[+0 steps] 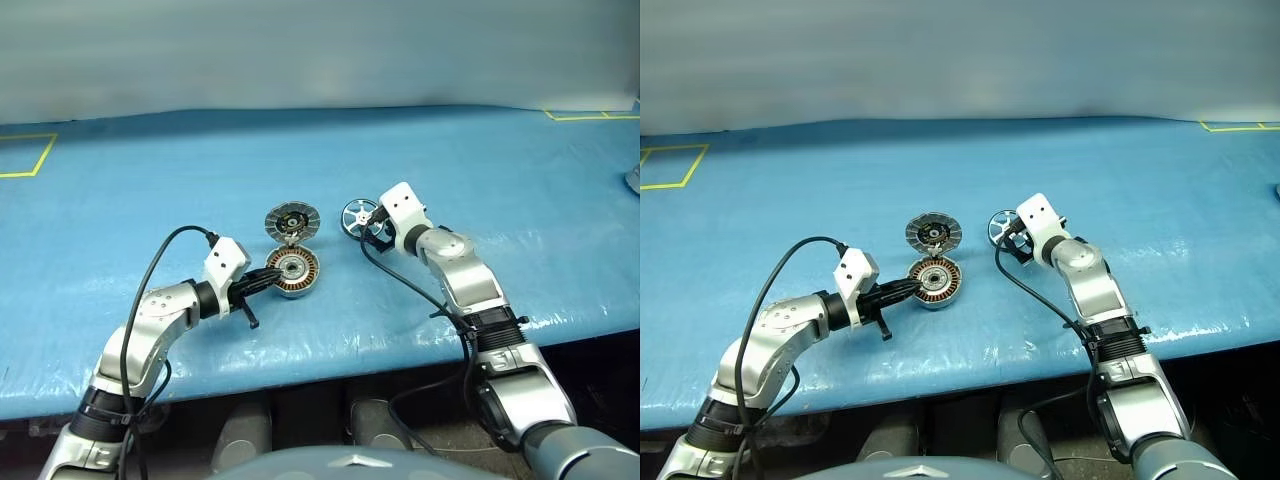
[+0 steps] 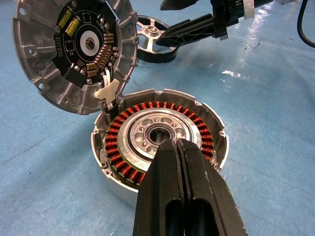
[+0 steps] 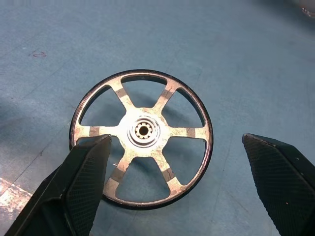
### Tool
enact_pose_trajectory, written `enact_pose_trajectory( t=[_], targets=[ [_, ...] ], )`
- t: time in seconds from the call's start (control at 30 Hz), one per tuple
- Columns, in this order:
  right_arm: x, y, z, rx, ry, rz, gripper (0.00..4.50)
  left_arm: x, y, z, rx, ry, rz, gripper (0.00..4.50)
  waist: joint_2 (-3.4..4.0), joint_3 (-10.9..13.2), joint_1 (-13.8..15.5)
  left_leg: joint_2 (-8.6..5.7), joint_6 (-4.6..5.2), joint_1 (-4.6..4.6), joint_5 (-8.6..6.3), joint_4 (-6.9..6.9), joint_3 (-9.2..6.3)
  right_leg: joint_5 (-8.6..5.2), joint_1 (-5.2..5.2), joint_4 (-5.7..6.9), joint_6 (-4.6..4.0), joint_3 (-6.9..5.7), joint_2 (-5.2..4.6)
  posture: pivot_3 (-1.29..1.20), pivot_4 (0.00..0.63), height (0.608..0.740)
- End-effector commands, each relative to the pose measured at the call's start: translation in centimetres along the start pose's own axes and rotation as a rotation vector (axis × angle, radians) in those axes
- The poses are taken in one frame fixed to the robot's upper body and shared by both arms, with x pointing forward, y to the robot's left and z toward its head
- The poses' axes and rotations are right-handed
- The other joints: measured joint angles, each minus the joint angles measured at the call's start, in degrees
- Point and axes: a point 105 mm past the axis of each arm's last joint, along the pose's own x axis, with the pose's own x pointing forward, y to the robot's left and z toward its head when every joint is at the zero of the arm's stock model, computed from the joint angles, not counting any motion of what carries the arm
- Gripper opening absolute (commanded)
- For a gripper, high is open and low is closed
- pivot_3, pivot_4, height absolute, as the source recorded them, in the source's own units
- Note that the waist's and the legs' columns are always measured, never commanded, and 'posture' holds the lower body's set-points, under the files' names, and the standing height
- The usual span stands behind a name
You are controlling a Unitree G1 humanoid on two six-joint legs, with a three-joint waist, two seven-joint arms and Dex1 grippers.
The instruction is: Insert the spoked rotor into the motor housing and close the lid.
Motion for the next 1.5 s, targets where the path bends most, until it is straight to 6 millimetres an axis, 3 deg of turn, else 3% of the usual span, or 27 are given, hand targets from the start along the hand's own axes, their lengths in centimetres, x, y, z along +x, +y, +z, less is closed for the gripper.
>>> enact_pose_trajectory(
  t=[0.03, 0.07, 0.2, 0.7, 1.23, 1.33, 1.5],
  targets=[
    [0.0, -0.2, 0.9, 0.015, -0.034, 0.005, 4.32, -0.3, 0.1, 1.0, 0.023, -0.031, 0.009, 0.01, 0.00, 0.00, 0.00, 0.00, 0.00, 0.00, 0.00, 0.00, 0.00, 0.00, 0.00, 0.00, 0.00, 0.00, 0.00, 0.00, 0.150, 0.740],
    [0.1, -0.1, 0.6, 0.024, -0.023, 0.009, 4.12, -0.3, 0.1, 0.9, 0.022, -0.030, 0.010, 0.00, 0.00, 0.00, 0.01, 0.00, 0.00, 0.00, 0.00, 0.00, 0.00, 0.00, 0.00, 0.00, 0.00, 0.00, 0.00, 0.00, 0.150, 0.740],
    [0.4, 0.2, 0.3, 0.023, -0.009, 0.016, 4.12, -0.4, 0.3, 0.9, 0.019, -0.026, 0.022, 0.00, 0.00, 0.00, 0.01, 0.00, 0.00, 0.00, 0.00, 0.00, 0.01, 0.00, 0.00, -0.01, -0.02, 0.01, 0.00, 0.00, 0.150, 0.740],
    [0.1, 0.8, 2.4, -0.072, -0.063, 0.043, 4.12, -0.4, 0.3, 0.4, -0.005, -0.016, 0.033, 0.00, 0.00, 0.00, -0.07, 0.00, 0.00, 0.00, 0.00, 0.00, 0.00, -0.01, -0.01, -0.01, 0.01, 0.01, 0.00, 0.00, 0.150, 0.740],
    [0.3, 1.2, 1.2, -0.036, 0.003, 0.061, 4.12, -0.4, 0.3, 0.2, -0.013, -0.013, 0.048, 0.00, 0.00, 0.00, -0.05, 0.00, 0.00, 0.00, 0.00, -0.01, 0.00, -0.03, -0.01, -0.01, 0.03, 0.01, 0.00, 0.00, 0.150, 0.740],
    [0.4, 1.3, 0.7, -0.019, 0.019, 0.060, 3.52, -0.4, 0.5, 0.1, -0.007, -0.006, 0.054, 0.00, 0.00, 0.00, -0.06, 0.00, 0.00, 0.00, 0.00, -0.01, 0.00, -0.04, -0.01, -0.01, 0.03, 0.01, 0.00, 0.00, 0.150, 0.740],
    [0.6, 1.4, 0.1, -0.006, 0.036, 0.064, 1.89, -0.4, 0.7, 0.1, -0.007, -0.003, 0.061, 0.00, 0.00, 0.00, -0.07, 0.00, 0.00, 0.00, 0.00, -0.01, 0.00, -0.04, -0.02, -0.01, 0.04, 0.01, 0.00, 0.00, 0.150, 0.740]
  ],
)
